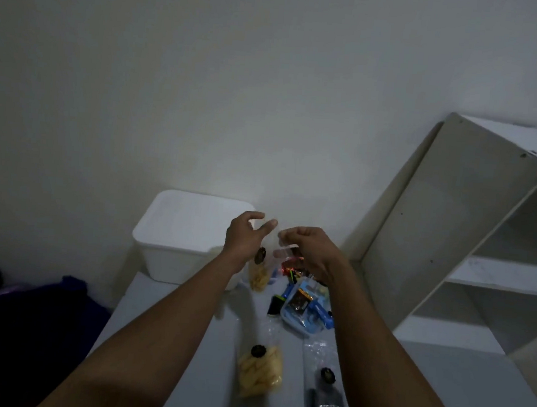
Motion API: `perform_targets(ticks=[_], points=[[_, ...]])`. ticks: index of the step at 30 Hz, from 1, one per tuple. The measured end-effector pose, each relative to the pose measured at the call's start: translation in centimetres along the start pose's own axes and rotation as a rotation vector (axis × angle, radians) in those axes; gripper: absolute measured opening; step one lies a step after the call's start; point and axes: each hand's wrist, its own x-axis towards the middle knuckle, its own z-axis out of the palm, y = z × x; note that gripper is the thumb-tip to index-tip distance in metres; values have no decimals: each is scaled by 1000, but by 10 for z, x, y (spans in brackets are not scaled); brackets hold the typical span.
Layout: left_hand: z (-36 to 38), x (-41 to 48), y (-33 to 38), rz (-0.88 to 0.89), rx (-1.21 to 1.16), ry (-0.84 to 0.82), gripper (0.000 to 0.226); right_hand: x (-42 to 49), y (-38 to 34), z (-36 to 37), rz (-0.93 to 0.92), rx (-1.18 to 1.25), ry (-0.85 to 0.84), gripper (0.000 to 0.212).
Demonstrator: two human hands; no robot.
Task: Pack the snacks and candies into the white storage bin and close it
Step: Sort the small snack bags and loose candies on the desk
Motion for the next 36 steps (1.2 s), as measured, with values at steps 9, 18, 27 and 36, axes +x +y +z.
perform_targets(ticks=[9, 18, 27, 36], points=[[10, -23, -26, -305, -280, -46, 16, 6, 48, 19, 33, -132, 105, 16], [0, -41, -29, -227, -167, -156, 23, -5, 66, 25, -25, -179, 15, 21], [4, -47, -46, -188, -106, -109, 39, -17, 75, 29, 10, -228, 74, 33], [4, -54, -50, -288, -150, -190, 25, -19, 84, 25, 3, -188, 80, 14]])
